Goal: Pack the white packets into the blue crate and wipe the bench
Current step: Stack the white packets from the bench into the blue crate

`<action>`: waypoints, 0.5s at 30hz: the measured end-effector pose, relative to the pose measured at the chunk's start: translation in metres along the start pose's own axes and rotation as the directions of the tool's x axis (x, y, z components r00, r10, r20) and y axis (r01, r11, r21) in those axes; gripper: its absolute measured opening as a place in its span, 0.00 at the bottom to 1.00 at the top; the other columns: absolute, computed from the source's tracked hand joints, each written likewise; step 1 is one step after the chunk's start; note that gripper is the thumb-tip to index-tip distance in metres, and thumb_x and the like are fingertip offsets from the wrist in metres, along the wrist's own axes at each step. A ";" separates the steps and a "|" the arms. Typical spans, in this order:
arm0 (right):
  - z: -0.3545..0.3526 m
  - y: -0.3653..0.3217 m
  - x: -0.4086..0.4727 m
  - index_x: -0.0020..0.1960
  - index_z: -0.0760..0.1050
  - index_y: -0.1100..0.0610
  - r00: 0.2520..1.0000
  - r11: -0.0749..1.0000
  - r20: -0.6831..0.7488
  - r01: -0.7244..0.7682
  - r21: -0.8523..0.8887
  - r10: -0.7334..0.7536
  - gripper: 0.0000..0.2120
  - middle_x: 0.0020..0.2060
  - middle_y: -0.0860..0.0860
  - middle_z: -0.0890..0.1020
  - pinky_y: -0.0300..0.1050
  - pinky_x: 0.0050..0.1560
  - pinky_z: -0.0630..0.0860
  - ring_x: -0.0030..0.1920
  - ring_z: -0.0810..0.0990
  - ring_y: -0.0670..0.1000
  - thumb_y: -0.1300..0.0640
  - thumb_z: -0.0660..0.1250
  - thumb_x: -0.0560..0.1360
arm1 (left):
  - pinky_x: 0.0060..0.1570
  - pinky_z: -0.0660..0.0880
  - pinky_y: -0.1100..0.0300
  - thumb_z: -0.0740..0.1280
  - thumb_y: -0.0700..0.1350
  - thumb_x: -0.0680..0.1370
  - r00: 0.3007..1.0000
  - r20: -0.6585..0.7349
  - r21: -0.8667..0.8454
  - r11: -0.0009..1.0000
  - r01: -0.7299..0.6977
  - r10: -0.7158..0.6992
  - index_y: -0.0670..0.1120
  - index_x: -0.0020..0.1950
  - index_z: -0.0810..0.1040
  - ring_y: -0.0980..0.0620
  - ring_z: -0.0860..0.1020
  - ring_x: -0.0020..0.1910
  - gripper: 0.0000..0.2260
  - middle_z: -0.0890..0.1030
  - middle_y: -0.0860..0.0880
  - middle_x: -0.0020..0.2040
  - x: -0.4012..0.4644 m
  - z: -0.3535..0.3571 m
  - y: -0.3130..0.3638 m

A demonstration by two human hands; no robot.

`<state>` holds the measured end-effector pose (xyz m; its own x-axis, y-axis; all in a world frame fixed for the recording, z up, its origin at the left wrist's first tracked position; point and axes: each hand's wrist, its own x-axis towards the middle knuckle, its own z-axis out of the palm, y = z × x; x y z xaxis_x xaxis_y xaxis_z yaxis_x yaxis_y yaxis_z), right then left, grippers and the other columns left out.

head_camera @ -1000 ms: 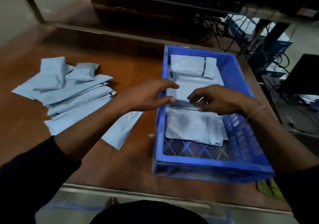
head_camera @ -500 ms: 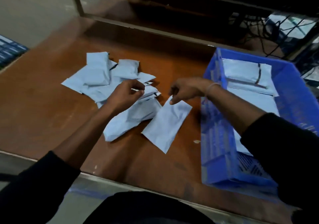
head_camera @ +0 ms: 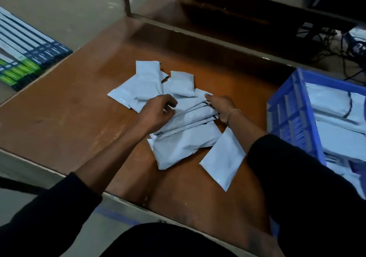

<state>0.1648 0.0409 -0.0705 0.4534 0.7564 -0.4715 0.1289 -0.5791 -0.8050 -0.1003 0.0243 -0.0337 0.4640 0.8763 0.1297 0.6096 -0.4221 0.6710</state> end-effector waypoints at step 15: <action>-0.004 -0.040 -0.043 0.42 0.76 0.63 0.987 0.961 0.020 -0.163 0.222 0.162 0.06 0.47 0.61 0.82 0.48 0.35 0.84 0.40 0.81 0.57 0.72 0.68 0.75 | 0.47 0.79 0.60 0.69 0.43 0.80 0.992 0.007 0.001 0.992 -0.122 0.122 0.44 0.58 0.82 0.53 0.82 0.50 0.08 0.84 0.50 0.54 0.035 -0.002 0.002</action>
<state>0.1441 0.0304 -0.0169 0.4507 0.6583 -0.6029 -0.1459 -0.6120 -0.7773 -0.0844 0.0547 -0.0267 0.5397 0.8164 0.2056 0.5487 -0.5263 0.6496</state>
